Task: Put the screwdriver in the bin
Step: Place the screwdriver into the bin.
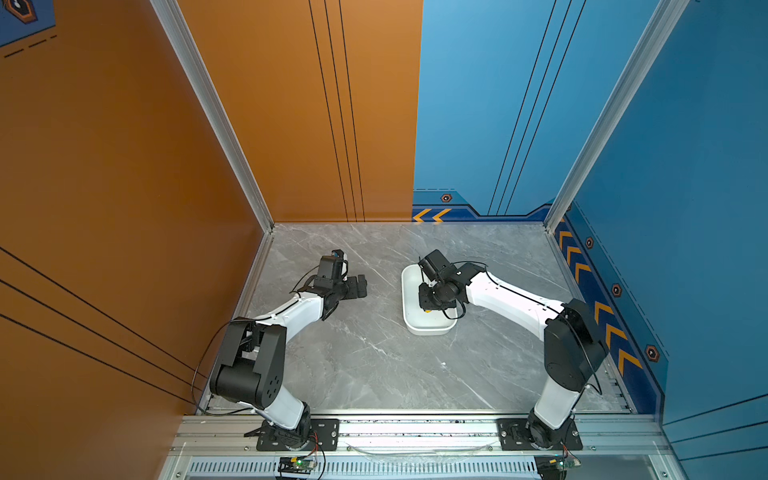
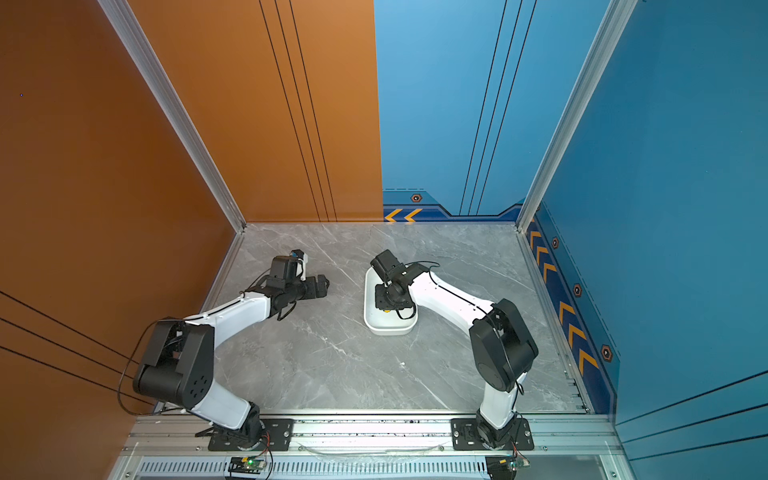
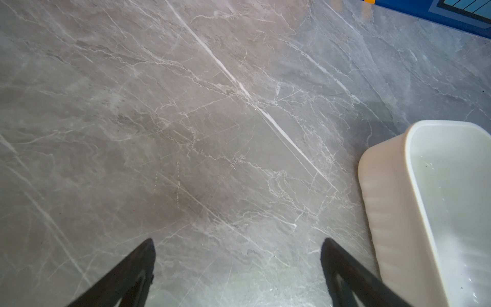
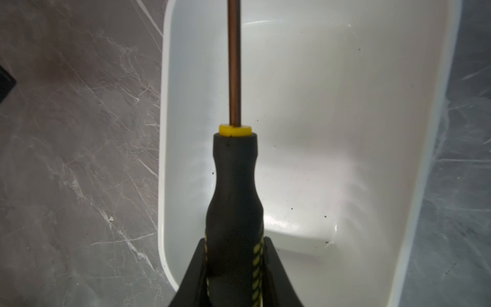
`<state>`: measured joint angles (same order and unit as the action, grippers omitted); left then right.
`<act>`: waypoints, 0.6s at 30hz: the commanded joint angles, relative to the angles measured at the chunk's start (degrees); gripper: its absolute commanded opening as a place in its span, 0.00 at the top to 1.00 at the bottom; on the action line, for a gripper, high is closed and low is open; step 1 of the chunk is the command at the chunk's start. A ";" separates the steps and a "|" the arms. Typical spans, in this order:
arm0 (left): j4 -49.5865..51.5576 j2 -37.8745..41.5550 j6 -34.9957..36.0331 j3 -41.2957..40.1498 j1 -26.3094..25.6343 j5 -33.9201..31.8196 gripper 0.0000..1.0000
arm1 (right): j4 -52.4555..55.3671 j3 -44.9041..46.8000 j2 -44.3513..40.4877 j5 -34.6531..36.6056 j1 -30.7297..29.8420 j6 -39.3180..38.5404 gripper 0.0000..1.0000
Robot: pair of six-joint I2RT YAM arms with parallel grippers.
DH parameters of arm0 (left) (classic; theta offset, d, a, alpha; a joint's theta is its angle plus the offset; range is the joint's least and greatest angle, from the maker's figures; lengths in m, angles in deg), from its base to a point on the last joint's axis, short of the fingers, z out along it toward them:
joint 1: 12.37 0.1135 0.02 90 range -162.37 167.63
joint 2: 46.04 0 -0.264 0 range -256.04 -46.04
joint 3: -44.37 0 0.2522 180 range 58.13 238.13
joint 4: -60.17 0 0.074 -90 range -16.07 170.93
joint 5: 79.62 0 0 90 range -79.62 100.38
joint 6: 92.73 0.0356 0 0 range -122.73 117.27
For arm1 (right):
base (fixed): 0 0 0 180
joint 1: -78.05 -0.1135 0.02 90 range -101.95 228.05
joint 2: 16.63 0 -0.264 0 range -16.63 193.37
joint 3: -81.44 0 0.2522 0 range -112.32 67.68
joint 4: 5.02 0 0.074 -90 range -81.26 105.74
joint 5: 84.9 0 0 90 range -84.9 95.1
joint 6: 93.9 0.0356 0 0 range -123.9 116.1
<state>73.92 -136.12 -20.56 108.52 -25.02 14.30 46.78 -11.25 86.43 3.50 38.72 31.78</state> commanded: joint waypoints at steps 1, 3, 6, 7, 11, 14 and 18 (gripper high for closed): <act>-0.26 1.65 0.00 -0.94 0.51 0.37 0.02 | -2.57 1.11 0.98 1.61 0.37 3.02 0.99; -0.24 1.59 -0.26 -1.05 0.47 0.43 0.02 | -3.13 1.39 1.90 1.27 0.55 3.47 0.99; -0.25 1.40 -0.46 -1.00 0.49 0.54 0.02 | -3.43 1.60 3.30 0.73 0.83 3.84 0.99; -0.25 1.41 -0.51 -0.95 0.50 0.52 0.02 | -3.78 1.86 3.65 0.48 0.97 4.02 0.99; -0.01 1.64 -0.54 -0.80 0.46 0.01 0.02 | -5.49 2.82 5.13 -0.84 1.79 4.52 0.99; 0.16 1.50 -0.54 -0.45 0.47 -0.19 0.02 | -5.85 2.82 6.43 -1.02 2.26 4.44 0.99; 0.24 1.30 -0.54 -0.47 0.47 -0.15 0.02 | -6.04 3.02 7.41 -1.20 2.70 4.23 0.96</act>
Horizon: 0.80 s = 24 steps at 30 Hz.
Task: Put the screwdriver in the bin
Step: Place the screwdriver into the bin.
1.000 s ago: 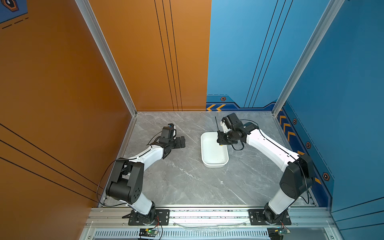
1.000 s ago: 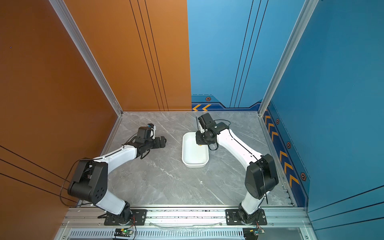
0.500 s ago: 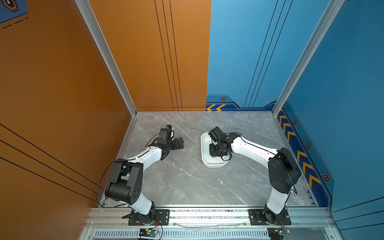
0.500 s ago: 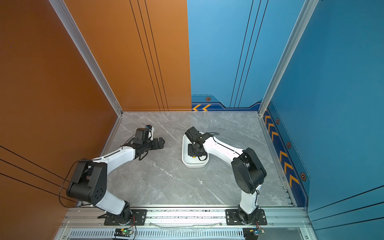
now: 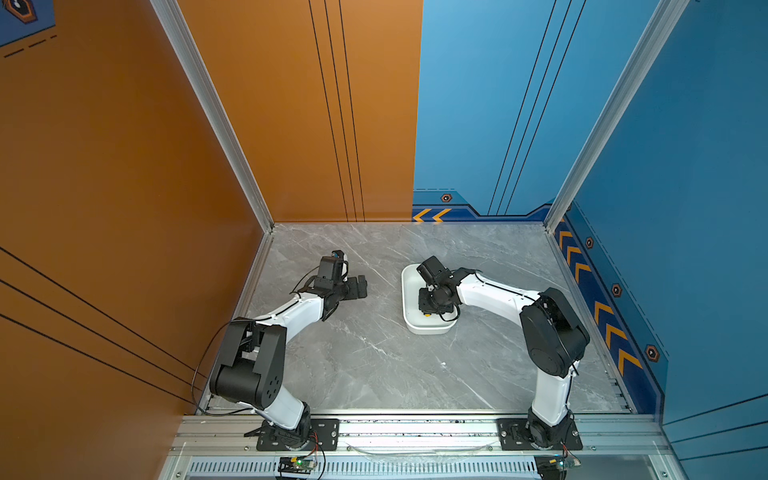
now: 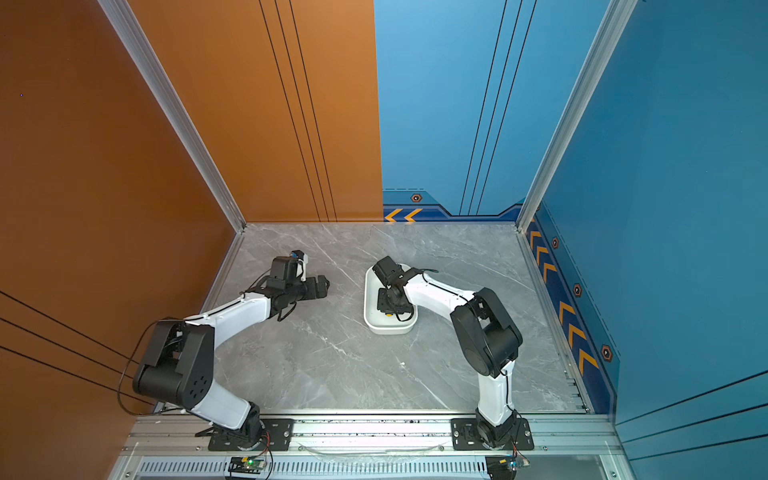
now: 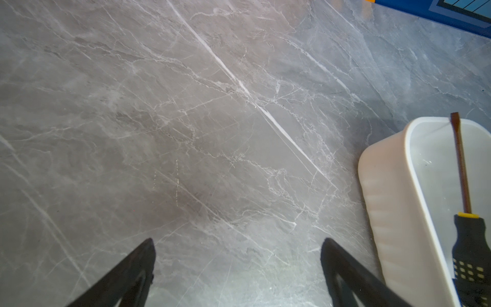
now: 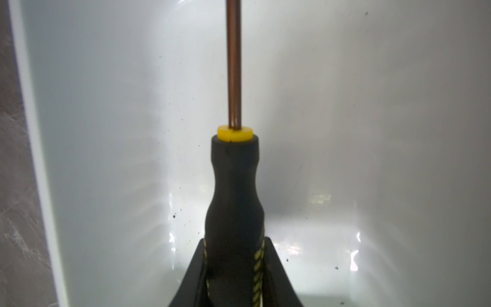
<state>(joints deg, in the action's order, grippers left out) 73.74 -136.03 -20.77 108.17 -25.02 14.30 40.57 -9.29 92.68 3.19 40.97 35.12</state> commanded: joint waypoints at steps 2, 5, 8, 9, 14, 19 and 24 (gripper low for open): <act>0.49 1.07 -0.33 -0.07 0.43 -0.19 0.02 | 0.16 1.30 1.25 -0.62 0.48 0.85 0.96; 0.57 1.05 -0.33 -0.16 0.40 -0.33 0.02 | 0.16 1.60 1.11 -0.60 0.16 0.59 0.96; 0.81 1.05 -0.24 -0.20 0.41 -0.41 0.02 | 0.21 2.22 0.51 -0.28 -0.37 0.50 0.96; 0.99 1.05 -0.23 -0.21 0.35 -0.46 0.02 | 0.16 2.46 0.13 -0.13 -0.57 0.51 0.96; 1.19 1.27 -0.06 -0.25 0.30 -0.49 0.02 | 0.85 3.57 -3.07 1.25 -2.00 0.89 0.97; 1.21 0.97 0.03 -0.33 0.07 -0.50 0.02 | 2.48 3.66 -4.66 2.17 -2.73 1.14 0.97; 1.18 0.59 0.11 -0.47 -0.11 -0.58 0.02 | 2.70 4.03 -4.40 2.53 -2.75 1.51 0.97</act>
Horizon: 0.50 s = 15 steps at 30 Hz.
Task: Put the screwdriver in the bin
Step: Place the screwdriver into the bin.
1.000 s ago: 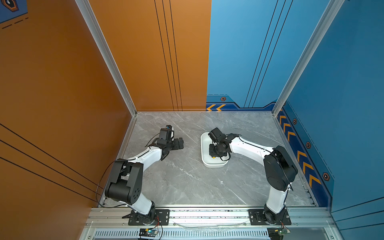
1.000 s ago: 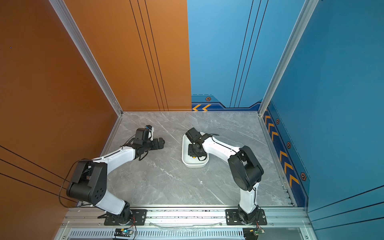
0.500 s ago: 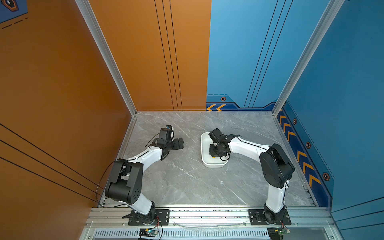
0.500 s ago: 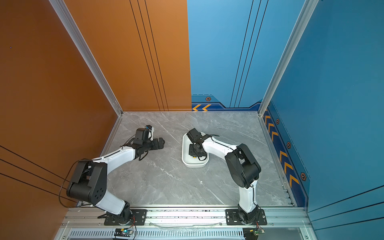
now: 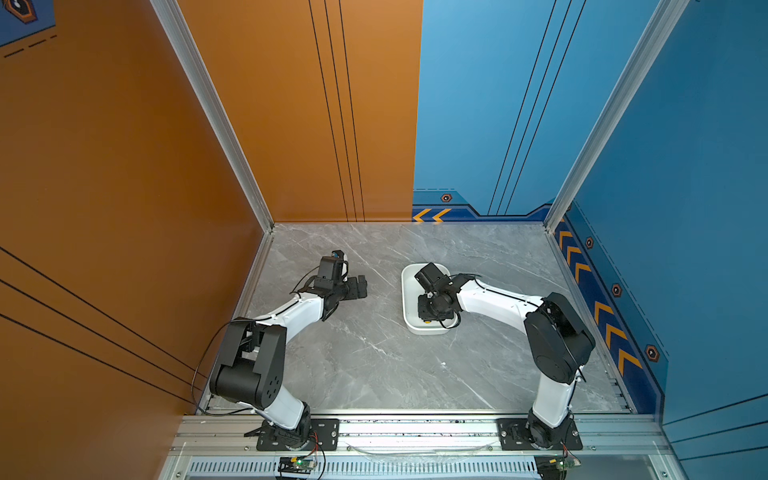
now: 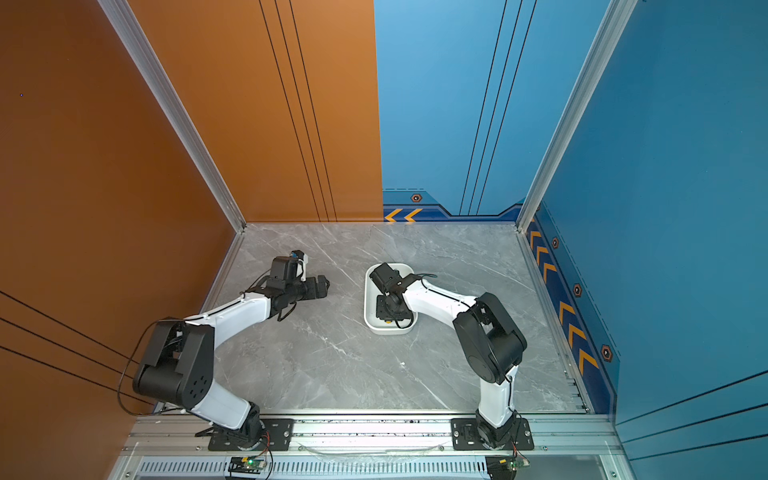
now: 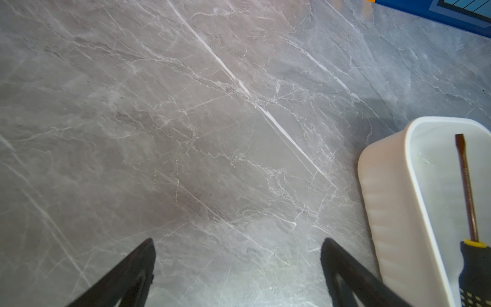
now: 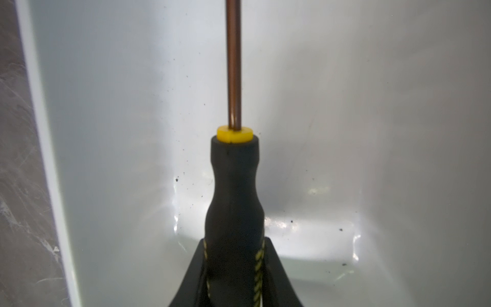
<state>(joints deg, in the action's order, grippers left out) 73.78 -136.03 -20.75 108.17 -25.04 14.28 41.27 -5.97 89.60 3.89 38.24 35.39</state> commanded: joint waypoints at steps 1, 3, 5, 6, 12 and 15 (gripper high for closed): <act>1.11 0.48 0.09 -0.38 -0.08 -0.52 0.02 | 2.01 0.80 -1.00 2.00 0.00 1.27 0.97; 1.12 0.30 0.18 -0.33 -0.06 -0.51 0.02 | 2.01 0.76 -0.32 1.92 0.00 1.23 0.97; 1.11 0.12 0.18 -0.08 -0.03 -0.54 0.02 | 2.01 0.69 0.45 1.61 0.00 1.18 0.96; 1.13 0.03 0.18 0.01 -0.03 -0.50 0.02 | 1.93 0.68 0.78 1.40 0.00 1.15 0.96; 1.24 -0.49 0.35 0.65 -0.17 -0.51 0.02 | 1.92 0.79 2.81 1.12 0.08 0.99 0.92; 1.20 -0.56 0.36 0.56 -0.17 -0.56 0.02 | 1.83 0.81 3.66 1.06 0.09 0.88 0.89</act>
